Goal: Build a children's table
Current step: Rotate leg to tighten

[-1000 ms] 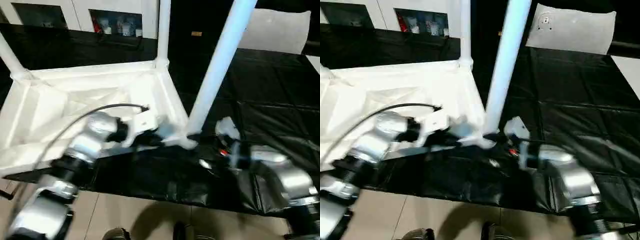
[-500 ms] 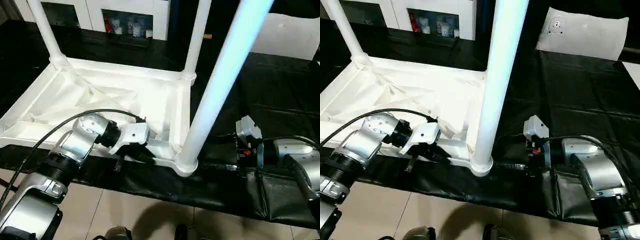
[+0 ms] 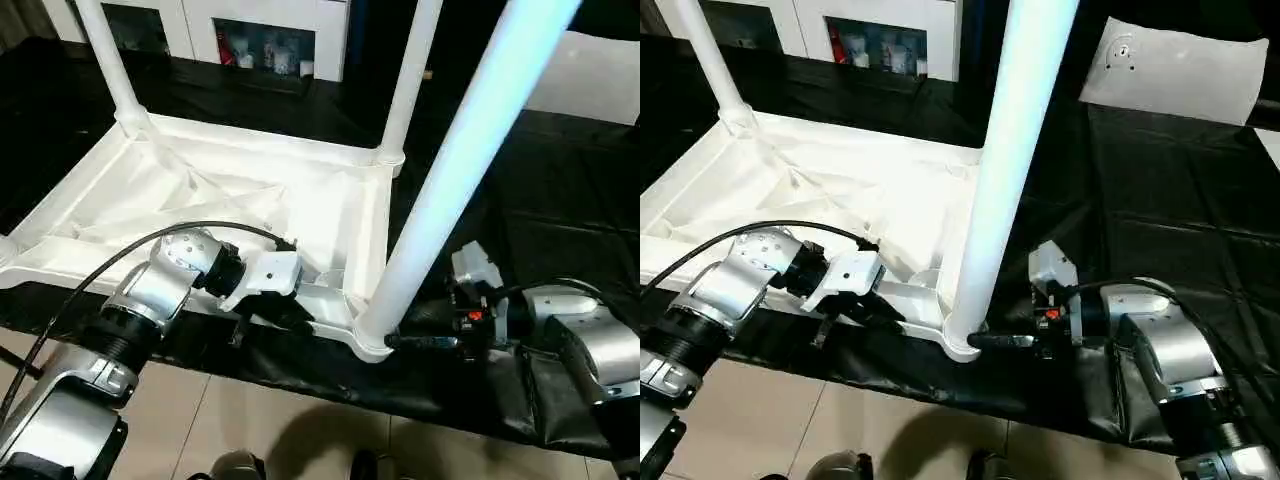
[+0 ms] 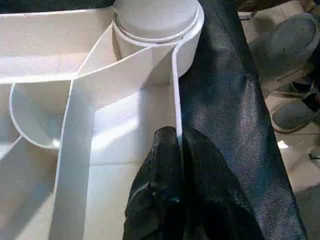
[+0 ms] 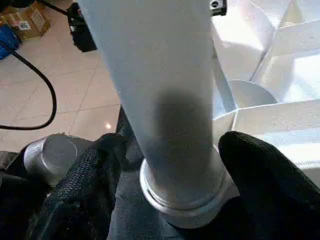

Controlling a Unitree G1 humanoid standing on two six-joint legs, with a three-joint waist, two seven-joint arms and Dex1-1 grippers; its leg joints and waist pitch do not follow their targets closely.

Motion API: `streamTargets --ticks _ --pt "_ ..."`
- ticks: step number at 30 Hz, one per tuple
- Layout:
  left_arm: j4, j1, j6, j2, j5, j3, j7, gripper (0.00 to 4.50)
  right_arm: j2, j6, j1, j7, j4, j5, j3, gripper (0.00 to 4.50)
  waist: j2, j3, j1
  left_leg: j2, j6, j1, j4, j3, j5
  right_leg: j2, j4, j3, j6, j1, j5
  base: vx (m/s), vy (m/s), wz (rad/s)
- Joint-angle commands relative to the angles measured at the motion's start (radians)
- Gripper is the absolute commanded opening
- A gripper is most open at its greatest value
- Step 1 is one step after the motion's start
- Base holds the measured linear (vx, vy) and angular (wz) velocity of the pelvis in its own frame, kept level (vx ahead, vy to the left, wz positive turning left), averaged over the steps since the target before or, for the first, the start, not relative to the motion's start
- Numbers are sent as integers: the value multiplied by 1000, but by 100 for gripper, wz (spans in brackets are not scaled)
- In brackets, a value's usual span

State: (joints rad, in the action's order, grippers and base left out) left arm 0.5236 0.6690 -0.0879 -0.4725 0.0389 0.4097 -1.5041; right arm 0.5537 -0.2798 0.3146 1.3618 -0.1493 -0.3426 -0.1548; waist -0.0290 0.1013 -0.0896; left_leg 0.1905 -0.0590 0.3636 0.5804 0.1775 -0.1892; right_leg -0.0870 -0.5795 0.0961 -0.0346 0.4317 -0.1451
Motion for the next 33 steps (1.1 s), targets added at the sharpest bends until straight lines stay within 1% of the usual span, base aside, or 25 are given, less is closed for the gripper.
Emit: streamTargets --ticks 1,3,4,5,6,9,12,14,15,17,18,20,21,22,23,24,25,26,27,28,29,30,31,32,33 --pt "23 -15 -7 6 60 65 -3 0 3 8 14 16 -5 2 -9 315 -8 -68 5 42 84 -9 -61 -2 -148 -62 61 -56 -193 -68 -289 0 0 0" --pt "28 -13 -11 6 62 65 1 0 1 10 15 19 -9 0 -14 307 -6 -67 7 43 78 -9 -63 -4 -157 -62 63 -56 -186 -67 -309 0 0 0" --pt "30 -13 -11 5 63 65 3 0 0 8 15 21 -10 -2 -15 285 -7 -66 8 43 75 -7 -64 -5 -162 -62 63 -55 -182 -69 -315 0 0 0" --pt "32 -12 -12 5 63 64 4 0 0 8 16 23 -11 -3 -16 277 -7 -66 8 43 75 -8 -64 -5 -163 -63 64 -55 -180 -68 -318 0 0 0" --pt "36 -11 -15 5 65 65 7 0 1 7 16 27 -13 -5 -17 277 -9 -66 9 43 75 -7 -63 -5 -158 -63 63 -56 -180 -69 -313 0 0 0" --pt "48 -8 -22 7 72 63 21 0 0 6 12 31 -13 -9 -19 246 -8 -67 8 43 81 -9 -62 -4 -145 -62 59 -57 -194 -68 -281 0 0 0" --pt "60 -6 -22 12 78 58 45 0 -6 -11 6 24 -6 -22 -15 227 -6 -65 7 44 83 -10 -63 -3 -149 -64 60 -57 -196 -68 -290 0 0 0" --pt "65 -6 -3 23 80 51 72 0 -14 -35 -6 8 10 -40 -9 208 -2 -57 8 43 75 -12 -67 -4 -183 -63 68 -56 -186 -67 -341 0 0 0" --pt "67 -6 11 30 82 48 88 0 -18 -47 -13 1 20 -48 -5 204 -2 -56 7 44 64 -19 -69 -4 -214 -65 75 -56 -175 -65 -392 0 0 0" --pt "76 -2 39 49 78 37 122 0 -29 -67 -29 -22 42 -64 3 200 -2 -55 8 46 52 -23 -72 -6 -232 -66 80 -57 -168 -64 -420 0 0 0" --pt "77 -2 66 66 72 28 147 0 -47 -96 -39 -70 55 -69 13 200 -2 -51 11 46 47 -24 -74 -5 -250 -65 84 -58 -166 -62 -438 0 0 0" --pt "75 -3 122 107 57 8 205 0 -100 -131 -59 -187 82 -62 29 197 -2 -48 14 44 33 -25 -78 -11 -283 -68 90 -55 -142 -62 -507 0 0 0" --pt "74 -3 132 116 55 5 215 0 -110 -134 -62 -211 85 -54 30 197 -5 -45 19 40 22 -25 -79 -15 -310 -70 100 -51 -111 -61 -582 0 0 0" --pt "72 -3 156 140 52 -2 249 0 -144 -139 -66 -291 88 -21 31 197 -3 -43 24 37 11 -27 -78 -18 -327 -73 109 -47 -84 -57 -643 0 0 0" --pt "74 -2 168 155 53 -5 273 0 -169 -149 -64 -347 84 -1 34 197 -4 -41 28 35 10 -29 -78 -20 -339 -72 115 -44 -70 -55 -673 0 0 0" --pt "76 0 176 165 54 -6 290 0 -186 -157 -63 -384 83 12 37 197 -5 -39 39 32 1 -29 -77 -25 -358 -71 121 -39 -46 -53 -718 0 0 0" --pt "80 5 195 185 53 -12 323 0 -225 -173 -57 -448 81 23 45 197 -3 -38 47 29 1 -32 -76 -29 -387 -73 132 -30 -25 -52 -758 -71 30 -3" --pt "86 12 212 207 54 -20 356 0 -261 -182 -50 -506 81 31 54 196 -5 -37 54 29 -1 -29 -76 -30 -395 -71 134 -27 -17 -53 -765 0 0 0" --pt "94 21 235 231 54 -30 393 0 -302 -197 -40 -569 77 40 63 196 -1 -39 65 29 -8 -31 -77 -36 -413 -74 142 -15 -8 -57 -766 0 0 0" --pt "106 37 277 272 55 -50 452 0 -369 -218 -18 -681 67 62 75 194 6 -36 78 34 -13 -29 -82 -43 -446 -72 145 -4 -3 -61 -753 -44 53 -12" --pt "106 38 278 273 55 -50 455 0 -371 -218 -17 -685 67 63 75 194 10 -35 86 37 -18 -28 -86 -47 -469 -71 147 3 -4 -65 -739 -44 53 -12" --pt "116 48 297 293 56 -61 491 0 -405 -226 -1 -740 53 75 80 193 13 -38 101 42 -23 -26 -91 -57 -518 -71 149 19 1 -77 -706 -44 68 -16" --pt "126 61 321 316 61 -75 534 0 -446 -235 19 -807 37 85 88 193 18 -35 112 49 -26 -20 -101 -63 -561 -72 146 26 3 -87 -667 -37 61 -11" --pt "134 71 337 333 63 -88 568 0 -477 -246 35 -857 23 90 97 193 22 -32 115 53 -26 -27 -106 -65 -594 -72 147 28 -2 -85 -657 -37 61 -11" --pt "146 86 357 355 64 -106 614 0 -515 -262 57 -917 8 99 107 193 28 -30 124 57 -30 -35 -111 -67 -652 -69 143 31 -15 -84 -613 0 0 0"
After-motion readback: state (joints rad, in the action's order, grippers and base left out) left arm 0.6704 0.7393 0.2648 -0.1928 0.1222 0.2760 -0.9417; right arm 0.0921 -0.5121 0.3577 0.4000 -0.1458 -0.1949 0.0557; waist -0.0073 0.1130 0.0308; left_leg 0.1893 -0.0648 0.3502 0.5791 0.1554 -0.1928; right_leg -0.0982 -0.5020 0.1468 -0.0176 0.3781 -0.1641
